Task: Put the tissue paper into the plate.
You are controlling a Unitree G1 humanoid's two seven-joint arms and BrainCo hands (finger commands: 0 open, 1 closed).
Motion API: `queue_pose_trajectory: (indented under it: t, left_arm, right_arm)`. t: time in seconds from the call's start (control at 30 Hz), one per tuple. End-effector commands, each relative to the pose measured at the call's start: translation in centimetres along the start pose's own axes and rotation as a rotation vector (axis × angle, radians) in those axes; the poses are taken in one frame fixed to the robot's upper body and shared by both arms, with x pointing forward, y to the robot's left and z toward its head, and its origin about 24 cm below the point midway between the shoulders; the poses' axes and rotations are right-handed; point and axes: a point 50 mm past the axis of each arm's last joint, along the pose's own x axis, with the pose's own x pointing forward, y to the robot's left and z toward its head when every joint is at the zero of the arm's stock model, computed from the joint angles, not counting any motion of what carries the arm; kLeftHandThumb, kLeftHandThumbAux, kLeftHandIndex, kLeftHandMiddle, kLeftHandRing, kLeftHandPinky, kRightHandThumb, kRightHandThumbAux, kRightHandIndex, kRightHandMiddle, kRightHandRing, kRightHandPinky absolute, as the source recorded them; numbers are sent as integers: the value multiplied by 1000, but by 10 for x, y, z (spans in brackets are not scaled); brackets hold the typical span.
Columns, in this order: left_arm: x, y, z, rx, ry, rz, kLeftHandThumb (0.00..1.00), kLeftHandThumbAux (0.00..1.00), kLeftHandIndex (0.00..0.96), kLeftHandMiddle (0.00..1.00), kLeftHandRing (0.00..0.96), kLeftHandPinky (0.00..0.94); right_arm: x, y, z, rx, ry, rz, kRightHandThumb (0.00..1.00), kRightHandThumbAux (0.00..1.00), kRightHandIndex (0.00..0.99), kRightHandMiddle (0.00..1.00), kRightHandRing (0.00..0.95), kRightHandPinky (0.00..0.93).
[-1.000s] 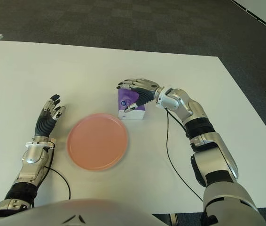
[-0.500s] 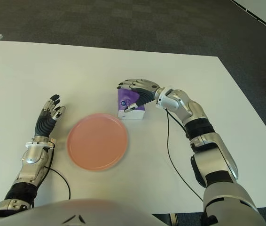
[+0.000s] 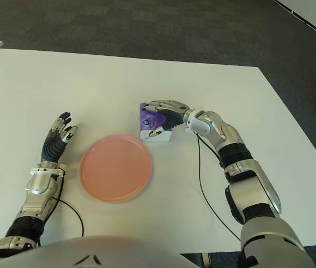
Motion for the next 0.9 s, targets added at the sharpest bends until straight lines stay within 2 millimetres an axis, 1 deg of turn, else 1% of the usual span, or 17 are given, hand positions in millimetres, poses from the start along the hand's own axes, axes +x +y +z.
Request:
queue_pose_trajectory:
  t: [0.03,0.47,0.9]
  left_arm:
    - [-26,-1,-26,4,136,2,0,463,0,0,0,0]
    - [-26,2,-27,7,138,15,0,455,0,0,0,0]
    - [-26,3,-26,10,131,7,0,455,0,0,0,0]
  right_arm:
    - [3,5,-4,2,28,15,253,354,11,0,0,0]
    - [4,12,-10,14,58,24,272,361,14,0,0,0]
    - [10,30,-14,41,98,71,273,359,7,0,0,0]
